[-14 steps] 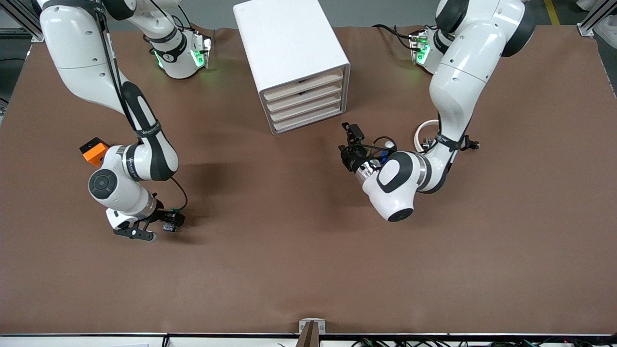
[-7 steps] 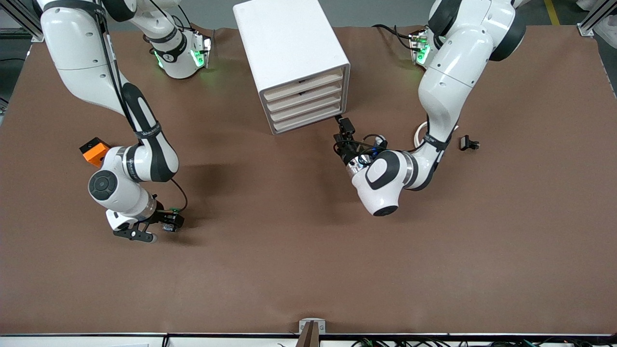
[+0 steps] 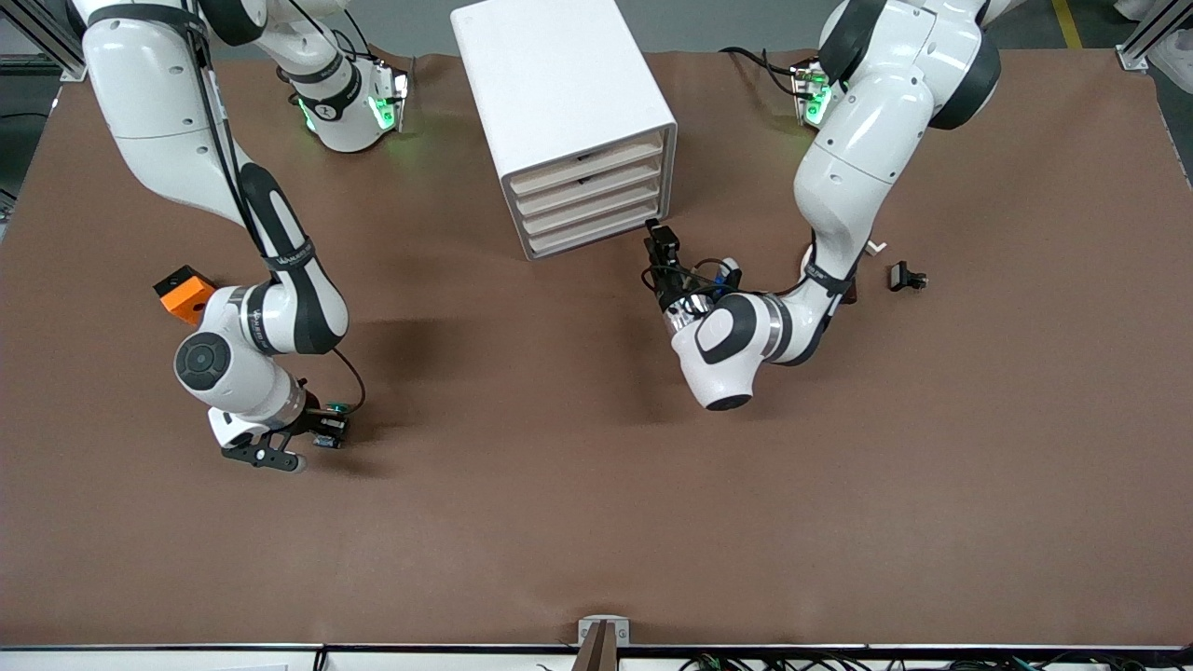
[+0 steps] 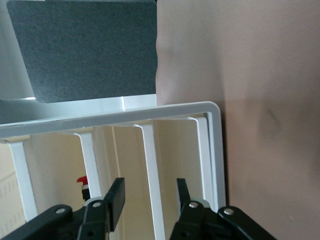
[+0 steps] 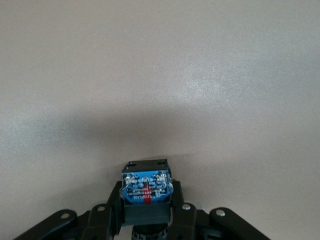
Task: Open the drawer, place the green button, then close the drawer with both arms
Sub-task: 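Grip the handle of the top drawer with the left gripper, then pull the drawer open with the left gripper while the right gripper lifts the button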
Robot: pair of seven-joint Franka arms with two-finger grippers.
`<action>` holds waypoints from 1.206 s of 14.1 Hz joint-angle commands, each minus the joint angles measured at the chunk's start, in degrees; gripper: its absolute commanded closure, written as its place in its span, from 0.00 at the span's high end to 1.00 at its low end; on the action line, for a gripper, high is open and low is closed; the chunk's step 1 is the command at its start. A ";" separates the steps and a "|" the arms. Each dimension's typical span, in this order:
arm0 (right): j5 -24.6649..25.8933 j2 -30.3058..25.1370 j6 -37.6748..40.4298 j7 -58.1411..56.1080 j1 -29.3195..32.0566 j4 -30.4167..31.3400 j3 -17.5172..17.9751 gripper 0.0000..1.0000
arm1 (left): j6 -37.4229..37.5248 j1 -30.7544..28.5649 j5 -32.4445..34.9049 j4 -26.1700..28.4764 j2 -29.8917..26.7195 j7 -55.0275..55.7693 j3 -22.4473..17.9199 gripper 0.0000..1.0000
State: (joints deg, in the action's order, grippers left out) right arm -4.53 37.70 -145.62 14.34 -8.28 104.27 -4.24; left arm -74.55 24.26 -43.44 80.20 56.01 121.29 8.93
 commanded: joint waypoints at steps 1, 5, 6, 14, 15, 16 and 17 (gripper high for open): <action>-1.01 -0.43 3.92 3.75 -1.65 -1.08 -0.24 0.00 | 1.16 1.58 -1.91 0.57 -0.12 0.53 -0.05 0.49; -1.01 -6.05 12.71 16.46 -6.73 -1.00 -0.24 0.00 | 1.25 3.16 -1.99 0.83 0.94 0.62 -0.05 0.49; -0.92 -7.80 14.30 20.51 -8.75 -1.00 -0.24 0.00 | 1.25 3.86 -1.99 1.36 0.94 0.71 -0.05 0.49; -0.74 -14.41 22.83 35.75 -15.19 -1.00 -0.24 0.00 | 2.22 6.50 -1.99 3.12 0.94 0.53 -0.14 0.23; -0.74 -14.59 22.92 35.84 -15.19 -1.00 -0.24 0.00 | 2.22 6.50 -1.91 3.12 0.94 0.53 -0.14 0.19; -0.74 -14.68 22.92 35.84 -15.19 -1.00 -0.24 0.00 | 2.31 6.33 -1.99 2.86 0.85 0.44 -0.14 0.17; -0.57 -14.68 22.92 35.84 -15.19 -1.00 -0.24 0.00 | 2.31 6.07 -1.99 2.68 0.85 0.44 -0.14 0.17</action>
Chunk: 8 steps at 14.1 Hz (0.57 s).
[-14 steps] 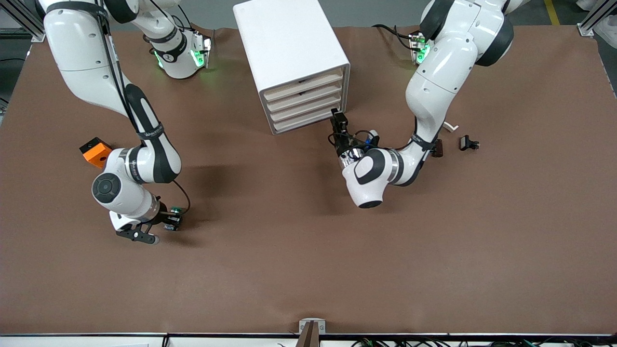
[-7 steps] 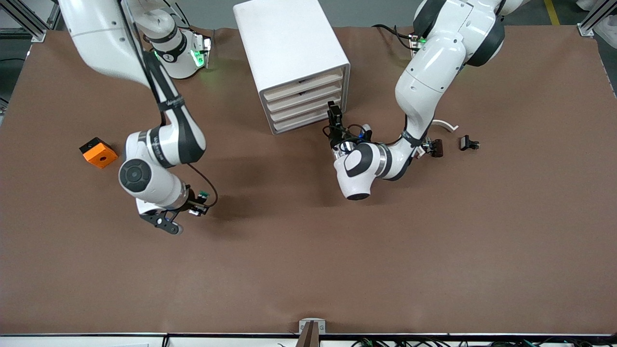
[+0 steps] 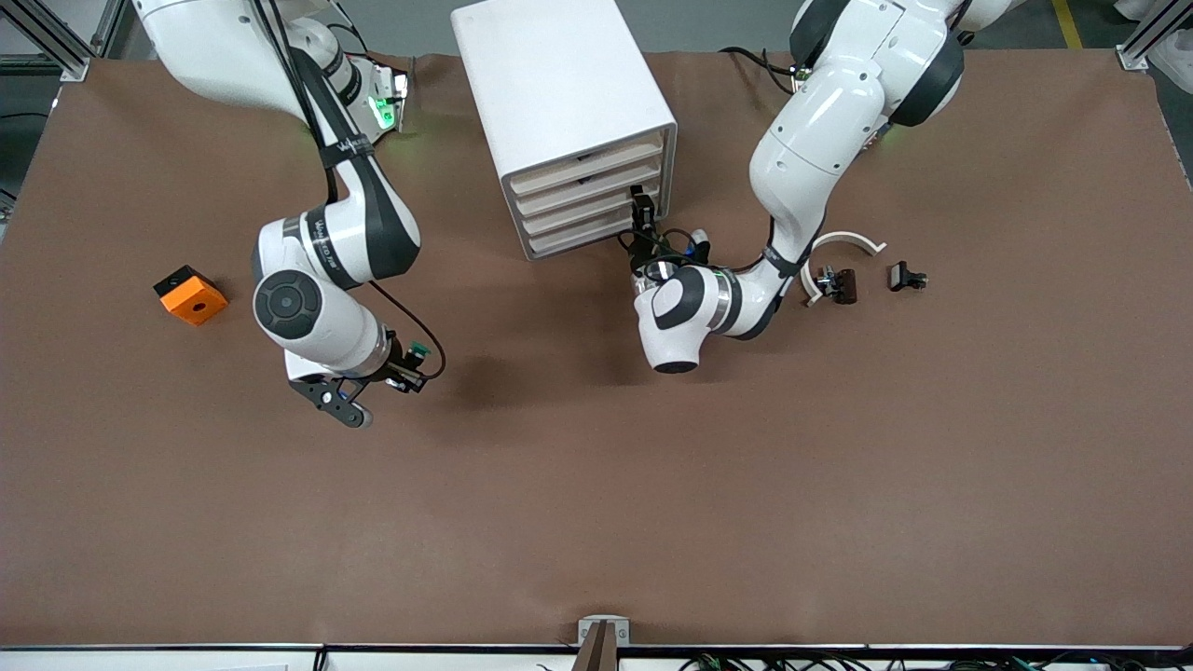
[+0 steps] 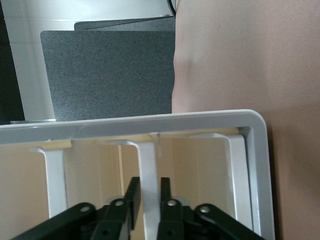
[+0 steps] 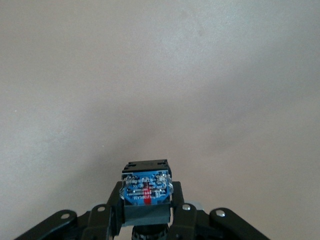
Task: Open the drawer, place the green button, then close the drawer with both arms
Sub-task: 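Pull the drawer open with the left gripper while the right gripper lifts the button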
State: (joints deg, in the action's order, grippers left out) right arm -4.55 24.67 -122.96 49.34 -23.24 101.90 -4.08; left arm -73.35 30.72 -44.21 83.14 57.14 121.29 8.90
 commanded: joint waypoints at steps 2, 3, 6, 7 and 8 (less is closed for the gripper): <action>-0.46 -1.64 0.27 0.93 -0.23 1.46 -0.40 0.00 | 1.10 -1.01 -1.23 -0.35 -0.36 0.36 -0.11 0.17; -0.46 -1.64 0.27 1.10 -0.23 1.46 -0.49 0.00 | 1.10 -1.18 -1.23 -0.35 -0.36 -0.25 -0.20 0.17; -0.11 -1.99 2.36 2.51 -0.23 0.85 -0.57 0.00 | 0.84 -2.85 -1.15 -0.35 -0.27 -1.40 -0.38 0.17; 0.07 -2.08 4.21 2.86 -0.31 0.75 -0.66 0.00 | 0.75 -3.03 -1.15 -0.35 -0.27 -1.40 -0.64 0.17; 1.03 -2.35 4.49 2.95 -0.23 1.10 -0.66 0.00 | 0.66 -3.73 -1.15 -0.35 -0.27 -1.58 -0.73 0.17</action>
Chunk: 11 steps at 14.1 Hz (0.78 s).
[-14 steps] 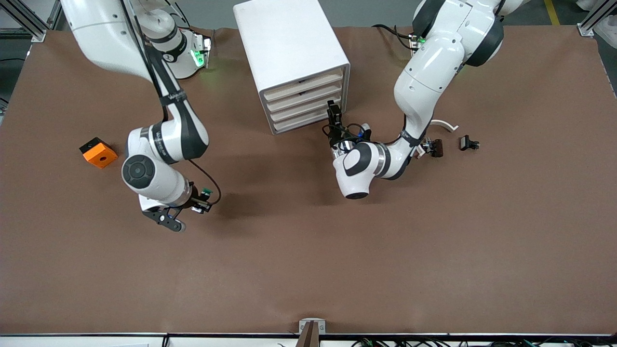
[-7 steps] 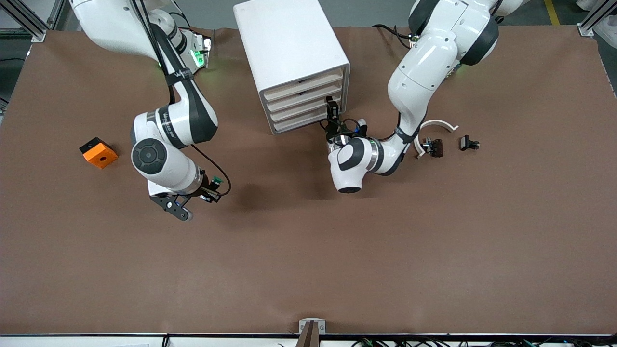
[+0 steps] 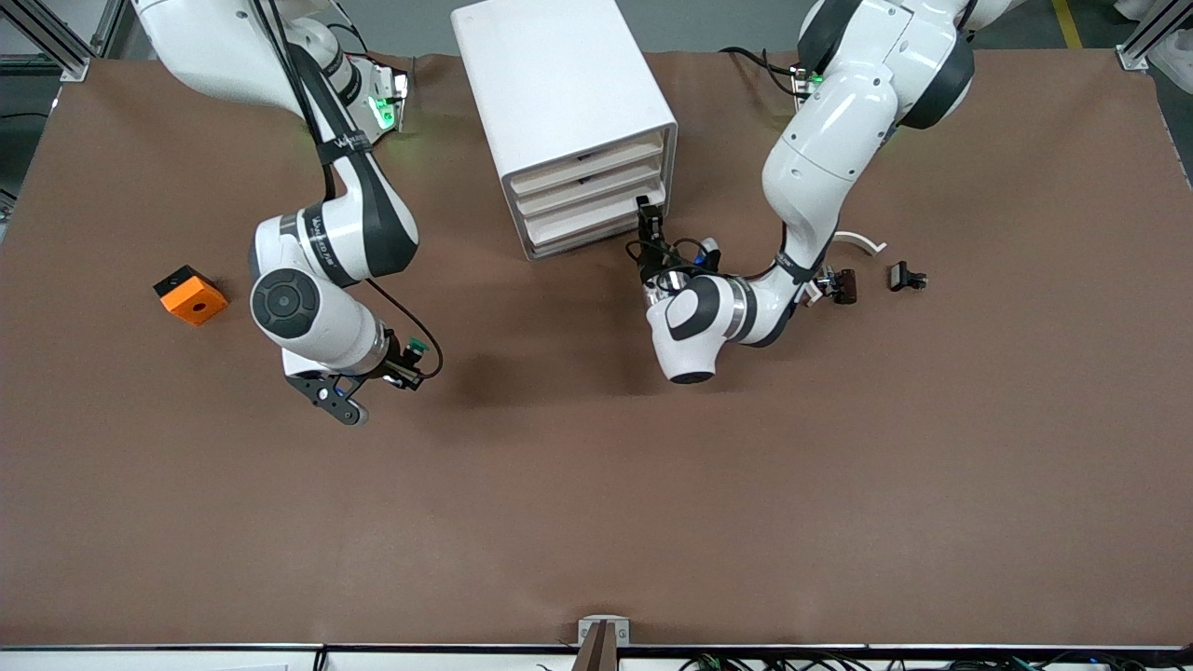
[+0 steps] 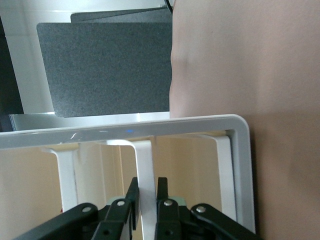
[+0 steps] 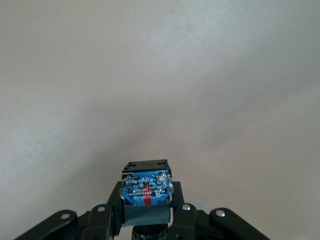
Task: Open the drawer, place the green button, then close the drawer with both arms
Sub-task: 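Pull the drawer open with the left gripper while the right gripper lifts the button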
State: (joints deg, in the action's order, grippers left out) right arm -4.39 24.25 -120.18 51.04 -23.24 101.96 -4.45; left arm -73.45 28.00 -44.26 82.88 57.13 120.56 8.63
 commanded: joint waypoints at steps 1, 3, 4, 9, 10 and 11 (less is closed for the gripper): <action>1.13 -2.01 1.71 1.25 0.03 0.79 -0.30 0.00 | 0.77 -1.62 -1.09 -0.08 -0.27 -0.85 -0.46 0.17; 1.49 -2.27 1.97 1.25 -0.23 1.05 -0.38 0.00 | 0.68 -2.77 -1.00 -0.08 -0.27 -0.94 -0.46 0.17; 1.66 -3.06 2.49 1.25 -0.05 1.22 -0.30 0.00 | 0.33 -3.56 -1.00 -0.17 -0.27 -0.94 -0.46 0.17; 1.84 -3.50 1.79 1.86 -0.40 0.61 -0.21 0.00 | -0.89 -8.30 -1.09 -2.01 -0.44 -0.94 -0.46 0.18; 1.84 -4.12 1.53 3.09 -0.66 0.52 -0.12 0.00 | -1.25 -9.09 -1.09 -2.54 -0.36 -0.94 -0.46 0.18; 1.84 -4.12 1.79 3.88 -1.28 0.52 -0.12 0.00 | -1.77 -9.71 -1.26 -2.89 -0.36 -0.94 -0.46 0.18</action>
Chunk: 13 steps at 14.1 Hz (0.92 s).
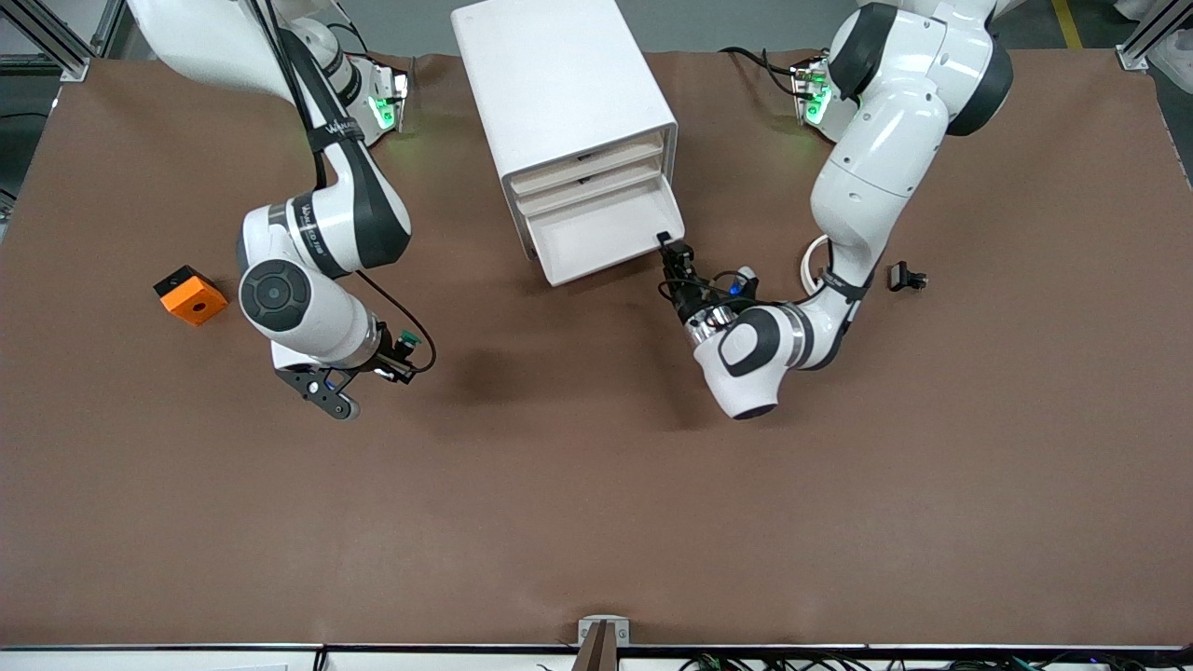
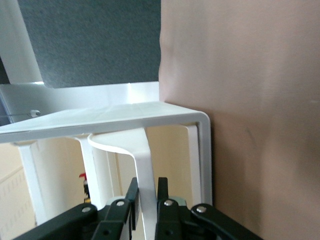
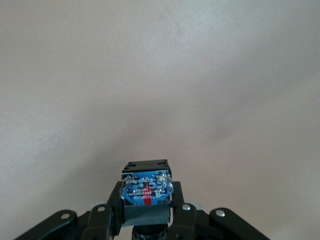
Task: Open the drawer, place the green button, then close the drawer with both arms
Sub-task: 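Carry the button over the open drawer with the right gripper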
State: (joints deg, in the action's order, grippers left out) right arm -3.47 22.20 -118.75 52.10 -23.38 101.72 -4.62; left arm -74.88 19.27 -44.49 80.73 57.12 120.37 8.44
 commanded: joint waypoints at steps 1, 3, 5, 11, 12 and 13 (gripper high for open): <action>0.92 -2.25 0.71 3.18 -1.49 1.20 0.05 0.00 | -0.52 -1.60 -1.48 -0.84 -0.26 -0.84 -0.27 0.18; 0.92 -2.07 0.54 3.36 -1.75 1.38 0.05 0.00 | -0.53 -1.69 -1.57 -0.84 -0.26 -0.84 -0.27 0.18; 0.92 -2.25 0.72 4.84 -2.54 1.03 0.14 0.00 | -0.79 -1.60 -1.57 -0.84 -0.26 -0.84 -0.27 0.31; 0.65 -3.13 0.72 19.06 -11.49 0.32 0.23 0.00 | -1.40 -1.78 -1.13 -1.19 -0.69 -8.13 -0.53 1.00; 0.65 -3.13 0.54 22.57 -14.03 0.15 0.23 0.00 | -1.40 -2.47 -0.96 -1.80 -0.87 -9.01 -0.62 1.00; 0.65 -3.13 0.28 25.39 -15.62 0.06 0.23 0.00 | -1.40 -3.44 -0.78 -2.59 -0.96 -12.76 -0.53 1.00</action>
State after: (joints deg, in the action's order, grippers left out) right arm -3.47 20.47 -118.46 71.75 -35.61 101.40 -4.07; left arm -76.37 17.19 -44.70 79.08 57.08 111.57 8.24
